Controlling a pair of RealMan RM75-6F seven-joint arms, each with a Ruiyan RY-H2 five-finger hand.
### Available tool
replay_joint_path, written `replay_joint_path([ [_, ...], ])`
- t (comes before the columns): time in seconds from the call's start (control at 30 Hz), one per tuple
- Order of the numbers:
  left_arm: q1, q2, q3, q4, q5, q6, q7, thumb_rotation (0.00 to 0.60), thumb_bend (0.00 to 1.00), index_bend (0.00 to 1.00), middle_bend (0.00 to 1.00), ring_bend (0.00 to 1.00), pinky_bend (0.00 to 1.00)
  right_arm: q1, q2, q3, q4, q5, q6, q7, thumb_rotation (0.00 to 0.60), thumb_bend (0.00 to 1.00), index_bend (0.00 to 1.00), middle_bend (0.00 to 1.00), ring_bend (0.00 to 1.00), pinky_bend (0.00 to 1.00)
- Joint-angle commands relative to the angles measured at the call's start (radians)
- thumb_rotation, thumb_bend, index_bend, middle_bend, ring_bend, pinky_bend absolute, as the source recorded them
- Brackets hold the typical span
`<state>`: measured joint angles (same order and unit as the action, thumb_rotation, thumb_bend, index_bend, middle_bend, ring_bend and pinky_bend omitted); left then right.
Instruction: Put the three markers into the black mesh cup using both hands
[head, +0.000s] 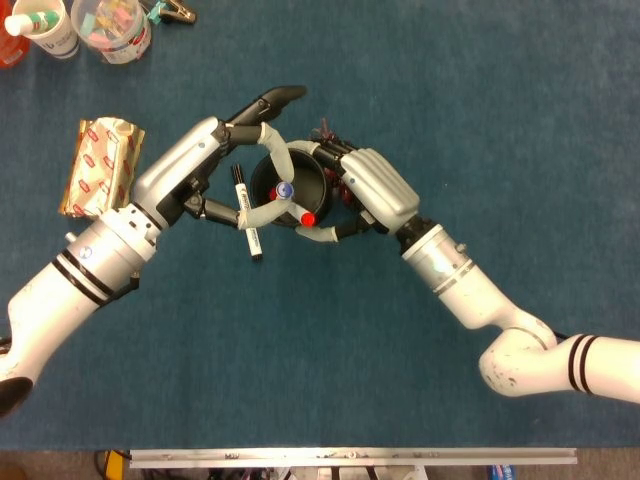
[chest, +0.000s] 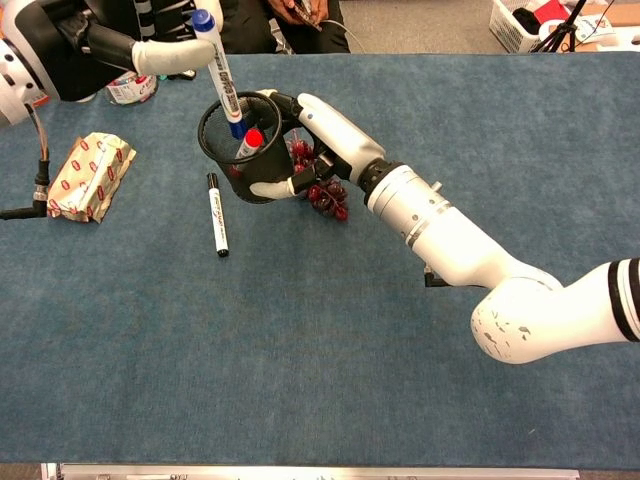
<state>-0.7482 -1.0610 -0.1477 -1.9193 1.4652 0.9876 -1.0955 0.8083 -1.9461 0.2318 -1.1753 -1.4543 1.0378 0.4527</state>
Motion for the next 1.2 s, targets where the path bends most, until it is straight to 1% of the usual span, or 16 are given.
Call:
replay_joint_path([
  [0.03,-0.004,-0.017,-0.005,0.013,-0.004,-0.013,-0.003,0.6,0.29,0.65,0.06,0.0,0.01,0.002,-0.002,0.0,-0.007,0.001,0.0,0.001,0.6,0.37,0.4,0.37,0.24,0.25],
  [0.1,-0.009,-0.026,-0.005,0.026,-0.002,-0.025,0.009,0.6,0.29,0.62,0.05,0.0,0.01,0.002,-0.002,-0.001,-0.013,0.0,0.002,0.001,0.6,0.37,0.4,0.37,0.24,0.25],
  [0.13,-0.012,-0.028,-0.003,0.034,-0.002,-0.035,0.017,0.6,0.29,0.58,0.04,0.0,0.01,0.001,0.0,-0.002,-0.016,-0.001,0.003,0.0,0.6,0.37,0.4,0.37,0.24,0.25],
  [0.17,-0.014,-0.028,-0.001,0.039,0.0,-0.044,0.022,0.6,0.29,0.5,0.01,0.0,0.01,0.0,0.002,-0.002,-0.018,-0.001,0.005,0.0,0.6,0.37,0.4,0.37,0.24,0.25],
  [0.2,-0.017,-0.026,0.002,0.043,0.001,-0.054,0.025,0.6,0.29,0.45,0.0,0.0,0.01,-0.001,0.004,-0.002,-0.02,-0.002,0.008,-0.001,0.6,0.37,0.4,0.37,0.24,0.25],
  [0.23,-0.019,-0.023,0.005,0.048,0.002,-0.064,0.031,0.6,0.29,0.36,0.0,0.0,0.01,-0.003,0.008,-0.002,-0.023,-0.001,0.009,-0.001,0.6,0.37,0.4,0.37,0.24,0.25],
  [0.3,-0.02,-0.018,0.009,0.055,0.006,-0.074,0.044,0.6,0.29,0.28,0.0,0.0,0.01,-0.005,0.014,-0.002,-0.028,-0.001,0.012,0.001,0.6,0.37,0.4,0.37,0.24,0.25],
  [0.37,-0.02,-0.009,0.016,0.064,0.018,-0.083,0.064,0.6,0.29,0.21,0.0,0.0,0.01,-0.008,0.022,-0.002,-0.034,-0.001,0.015,0.005,0.6,0.37,0.4,0.37,0.24,0.25],
  [0.43,-0.02,0.001,0.024,0.07,0.031,-0.09,0.084,0.6,0.29,0.18,0.0,0.0,0.0,-0.013,0.032,-0.005,-0.042,-0.002,0.018,0.009,0.6,0.37,0.4,0.37,0.24,0.25],
  [0.57,-0.013,0.018,0.035,0.089,0.06,-0.08,0.128,0.6,0.29,0.16,0.0,0.0,0.0,-0.028,0.068,-0.019,-0.064,-0.014,0.031,0.016,0.6,0.37,0.4,0.37,0.24,0.25],
  [0.73,-0.006,0.059,0.056,0.122,0.103,-0.076,0.171,0.6,0.29,0.17,0.0,0.0,0.0,-0.062,0.162,-0.04,-0.124,-0.028,0.051,0.036,0.6,0.37,0.4,0.37,0.24,0.25],
  [0.8,-0.003,0.069,0.066,0.136,0.115,-0.075,0.168,0.6,0.29,0.17,0.0,0.0,0.0,-0.075,0.2,-0.05,-0.153,-0.037,0.058,0.045,0.6,0.37,0.4,0.37,0.24,0.25],
  [0.87,0.002,0.069,0.074,0.159,0.116,-0.074,0.174,0.6,0.29,0.18,0.0,0.0,0.0,-0.088,0.241,-0.064,-0.183,-0.052,0.071,0.046,0.6,0.37,0.4,0.37,0.24,0.25],
  [1.0,0.01,0.055,0.083,0.215,0.122,-0.062,0.236,0.6,0.29,0.19,0.0,0.0,0.0,-0.117,0.314,-0.091,-0.239,-0.076,0.095,0.066,0.6,0.37,0.4,0.37,0.24,0.25],
  [1.2,0.025,0.039,0.101,0.27,0.127,-0.05,0.301,0.6,0.29,0.2,0.0,0.0,0.0,-0.161,0.4,-0.125,-0.282,-0.114,0.15,0.114,0.6,0.37,0.4,0.37,0.24,0.25],
])
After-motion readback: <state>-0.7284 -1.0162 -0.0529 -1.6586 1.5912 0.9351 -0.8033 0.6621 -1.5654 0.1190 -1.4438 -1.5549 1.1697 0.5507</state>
